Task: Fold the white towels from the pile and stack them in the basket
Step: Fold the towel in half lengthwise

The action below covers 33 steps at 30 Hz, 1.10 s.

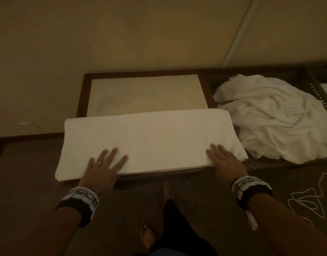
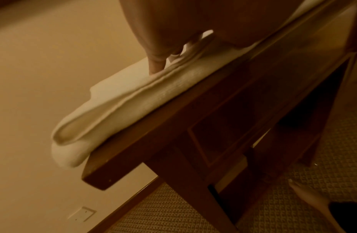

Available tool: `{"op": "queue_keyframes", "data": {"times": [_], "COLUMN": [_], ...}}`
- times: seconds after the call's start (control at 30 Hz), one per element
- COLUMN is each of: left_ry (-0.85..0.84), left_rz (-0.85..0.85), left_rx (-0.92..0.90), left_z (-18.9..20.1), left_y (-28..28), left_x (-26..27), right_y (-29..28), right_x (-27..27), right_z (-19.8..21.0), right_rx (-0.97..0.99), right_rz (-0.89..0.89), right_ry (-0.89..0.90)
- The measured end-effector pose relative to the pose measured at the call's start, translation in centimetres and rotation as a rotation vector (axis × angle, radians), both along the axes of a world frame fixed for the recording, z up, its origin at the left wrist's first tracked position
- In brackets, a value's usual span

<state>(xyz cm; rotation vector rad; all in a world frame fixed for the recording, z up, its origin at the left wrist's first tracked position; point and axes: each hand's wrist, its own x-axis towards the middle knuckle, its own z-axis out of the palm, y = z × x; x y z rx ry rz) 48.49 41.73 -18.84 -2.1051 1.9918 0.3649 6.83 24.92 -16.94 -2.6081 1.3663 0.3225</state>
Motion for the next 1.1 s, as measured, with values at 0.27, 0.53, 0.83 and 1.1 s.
{"op": "queue_keyframes", "data": {"times": [0.27,0.53,0.83,1.1], "left_ry": [-0.111,-0.094,0.113,0.095], "left_rz": [0.222,0.281,0.315,0.343], "left_rx": [0.01,0.162,-0.017,-0.026], "left_z": [1.4,3.1,2.4,2.3], "left_y": [1.5,3.9,-2.4,-5.4], "left_x": [4.4,5.6,-2.0,-3.5], "right_y": [1.7,2.3,-0.3,0.3], "right_x": [7.6,9.1,3.7,-2.2], "right_z": [0.1,0.0,2.2,2.5], "right_rx": [0.075,0.094,0.01,-0.122], "right_rz": [0.123,0.086,-0.064,-0.151], "right_ry": [0.085,0.135,0.169,-0.02]}}
